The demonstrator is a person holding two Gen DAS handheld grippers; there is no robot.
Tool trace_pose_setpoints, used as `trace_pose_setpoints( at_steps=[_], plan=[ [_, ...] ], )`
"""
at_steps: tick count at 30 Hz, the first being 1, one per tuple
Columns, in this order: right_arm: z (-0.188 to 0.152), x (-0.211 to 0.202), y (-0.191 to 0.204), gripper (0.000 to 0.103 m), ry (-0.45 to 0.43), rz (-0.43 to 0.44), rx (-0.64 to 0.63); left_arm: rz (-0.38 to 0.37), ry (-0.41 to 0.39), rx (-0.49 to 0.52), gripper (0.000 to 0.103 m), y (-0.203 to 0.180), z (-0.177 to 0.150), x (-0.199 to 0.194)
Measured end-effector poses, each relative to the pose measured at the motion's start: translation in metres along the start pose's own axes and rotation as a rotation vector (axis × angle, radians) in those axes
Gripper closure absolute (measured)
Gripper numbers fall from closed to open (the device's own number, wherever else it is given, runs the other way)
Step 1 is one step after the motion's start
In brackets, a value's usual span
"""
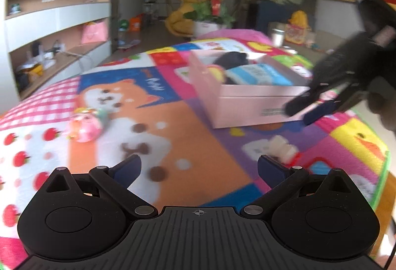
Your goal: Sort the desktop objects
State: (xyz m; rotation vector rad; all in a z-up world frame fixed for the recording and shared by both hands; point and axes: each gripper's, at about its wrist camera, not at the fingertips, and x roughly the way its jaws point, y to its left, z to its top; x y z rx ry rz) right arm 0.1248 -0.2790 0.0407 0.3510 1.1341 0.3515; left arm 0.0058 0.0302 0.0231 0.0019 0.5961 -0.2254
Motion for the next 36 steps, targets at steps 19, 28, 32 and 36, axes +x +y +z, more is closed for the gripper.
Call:
trace_pose_setpoints(
  at_steps=[19,28,32,36],
  plan=[
    [-0.133,0.011,0.019,0.000,-0.480,-0.392,-0.432,0.409,0.041,-0.044,0.019,0.084,0.046,0.076],
    [-0.121,0.018,0.006,0.000,-0.430,-0.360,-0.321,0.335,0.043,-0.028,0.048,0.073,0.040,0.073],
    [-0.122,0.019,0.003,0.000,-0.430,-0.360,-0.297,0.177,0.031,0.009,0.049,0.041,0.033,0.048],
    [-0.123,0.019,0.004,0.000,-0.429,-0.364,-0.301,0.009,0.039,0.059,0.049,0.003,0.019,0.026]
  ],
)
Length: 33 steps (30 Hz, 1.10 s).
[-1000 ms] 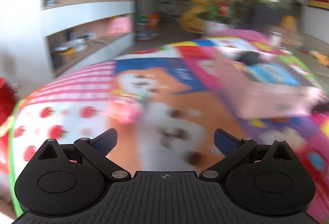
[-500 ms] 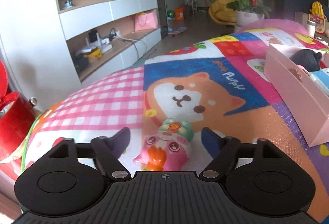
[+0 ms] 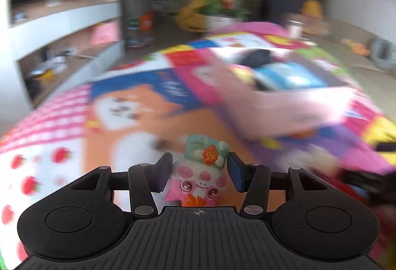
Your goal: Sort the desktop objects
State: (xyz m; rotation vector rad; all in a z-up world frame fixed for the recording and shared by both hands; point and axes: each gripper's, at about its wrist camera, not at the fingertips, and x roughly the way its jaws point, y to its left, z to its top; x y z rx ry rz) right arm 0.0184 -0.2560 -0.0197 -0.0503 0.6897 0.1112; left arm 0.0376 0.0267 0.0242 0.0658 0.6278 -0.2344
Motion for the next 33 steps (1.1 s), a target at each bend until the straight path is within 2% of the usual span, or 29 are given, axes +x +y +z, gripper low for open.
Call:
trace_pose_setpoints(
  at_steps=[2,4,7,9,14,18,23,26,33],
  plan=[
    [0.000,0.000,0.000,0.000,0.003,-0.003,0.002,-0.084,0.013,0.011,0.049,-0.015,-0.007,-0.007],
    [0.000,0.000,-0.001,0.000,0.006,-0.008,0.003,-0.132,0.020,0.025,0.049,-0.027,-0.012,-0.012],
    [0.000,0.001,-0.001,0.000,0.007,-0.014,0.005,-0.157,0.026,0.053,0.044,-0.040,-0.020,-0.016],
    [0.001,0.002,-0.001,0.000,0.011,-0.020,0.007,-0.134,0.038,0.065,0.032,-0.043,-0.025,-0.012],
    [0.002,0.005,-0.001,0.000,0.029,-0.029,0.009,-0.063,0.075,0.060,0.018,-0.037,-0.035,-0.003],
    [0.001,0.005,-0.001,0.000,0.032,-0.033,0.010,-0.047,0.070,0.073,0.010,-0.030,-0.034,-0.003],
    [0.001,0.006,-0.001,0.000,0.035,-0.035,0.014,0.021,0.070,0.075,0.009,-0.016,-0.033,-0.002],
    [0.001,0.006,-0.002,0.000,0.037,-0.033,0.020,0.108,0.058,0.079,0.008,-0.005,-0.031,-0.001],
    [0.001,0.006,-0.003,0.000,0.040,-0.028,0.029,0.219,0.061,0.028,0.007,0.023,-0.026,0.001]
  ],
)
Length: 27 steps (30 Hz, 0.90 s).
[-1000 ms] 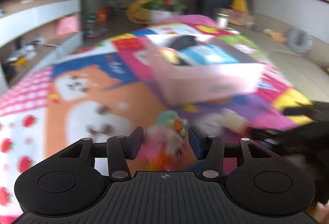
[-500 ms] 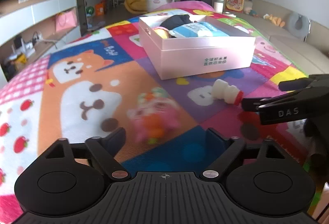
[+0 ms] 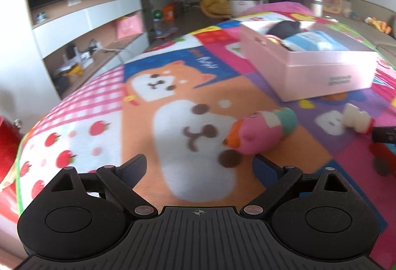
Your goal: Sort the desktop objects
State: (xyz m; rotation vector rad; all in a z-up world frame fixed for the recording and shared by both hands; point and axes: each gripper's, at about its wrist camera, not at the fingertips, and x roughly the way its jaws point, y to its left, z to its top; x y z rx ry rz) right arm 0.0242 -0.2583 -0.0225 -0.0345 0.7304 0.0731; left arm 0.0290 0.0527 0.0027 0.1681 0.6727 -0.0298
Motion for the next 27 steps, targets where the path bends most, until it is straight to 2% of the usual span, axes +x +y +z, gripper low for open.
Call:
trace_pose_setpoints(
  at_steps=[5,10,15,18,20,23,27],
  plan=[
    [0.000,0.000,0.000,0.000,0.000,0.000,0.000,0.010,0.017,-0.022,0.006,0.012,-0.002,-0.001],
    [0.000,0.000,0.000,0.000,0.000,0.001,0.000,-0.040,0.043,-0.037,0.006,0.015,-0.008,-0.009],
    [0.000,0.000,0.000,0.000,0.000,0.001,0.000,-0.129,0.060,-0.095,0.006,0.008,-0.010,-0.024],
    [0.000,0.000,0.000,0.000,0.000,0.003,0.001,-0.248,0.072,-0.155,0.005,-0.001,-0.008,-0.030],
    [0.000,0.001,0.000,0.000,0.000,0.003,0.002,-0.282,0.066,-0.145,0.004,-0.012,-0.004,-0.028],
    [0.000,0.001,0.000,0.000,0.000,0.004,0.002,-0.258,0.056,-0.103,0.004,-0.028,0.004,-0.017],
    [0.000,0.001,0.000,0.000,0.000,0.004,0.002,-0.286,0.049,-0.061,0.004,-0.043,0.016,0.005]
  ],
)
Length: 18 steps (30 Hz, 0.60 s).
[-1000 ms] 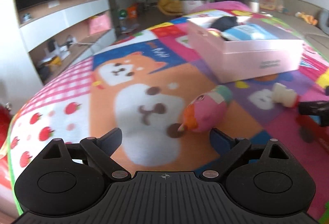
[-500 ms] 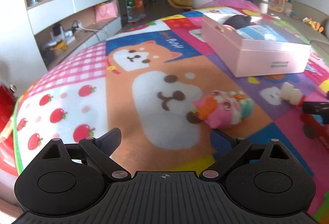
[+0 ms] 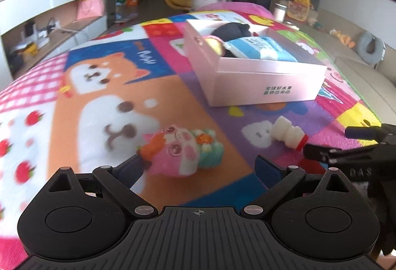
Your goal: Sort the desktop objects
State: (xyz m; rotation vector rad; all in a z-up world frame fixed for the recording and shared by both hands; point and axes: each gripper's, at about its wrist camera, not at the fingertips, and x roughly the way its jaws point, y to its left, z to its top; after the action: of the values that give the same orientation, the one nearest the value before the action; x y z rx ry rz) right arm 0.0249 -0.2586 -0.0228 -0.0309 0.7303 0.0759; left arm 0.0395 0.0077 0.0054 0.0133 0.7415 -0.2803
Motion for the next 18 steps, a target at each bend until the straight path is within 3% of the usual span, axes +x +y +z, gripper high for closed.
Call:
trace_pose_setpoints(
  at_steps=[4,6,13,15,17,18],
  plan=[
    [0.000,0.000,0.000,0.000,0.000,0.001,0.000,-0.089,-0.005,0.070,0.004,-0.013,0.006,0.019],
    [0.000,0.000,0.000,0.000,0.000,0.001,0.000,-0.085,-0.015,0.095,0.003,-0.017,0.008,0.022],
    [-0.002,-0.007,0.004,0.000,-0.039,0.018,-0.031,0.089,-0.008,0.078,0.003,0.003,-0.004,0.007],
    [-0.006,-0.020,0.014,0.013,-0.106,0.021,-0.103,0.109,-0.008,0.051,0.003,0.012,-0.009,-0.001],
    [-0.008,-0.027,0.027,0.039,-0.111,0.075,-0.173,0.105,-0.011,0.010,0.003,0.018,-0.014,-0.006],
    [-0.008,-0.027,0.032,0.044,-0.099,0.108,-0.192,0.103,-0.020,-0.007,0.003,0.020,-0.015,-0.009]
  ],
)
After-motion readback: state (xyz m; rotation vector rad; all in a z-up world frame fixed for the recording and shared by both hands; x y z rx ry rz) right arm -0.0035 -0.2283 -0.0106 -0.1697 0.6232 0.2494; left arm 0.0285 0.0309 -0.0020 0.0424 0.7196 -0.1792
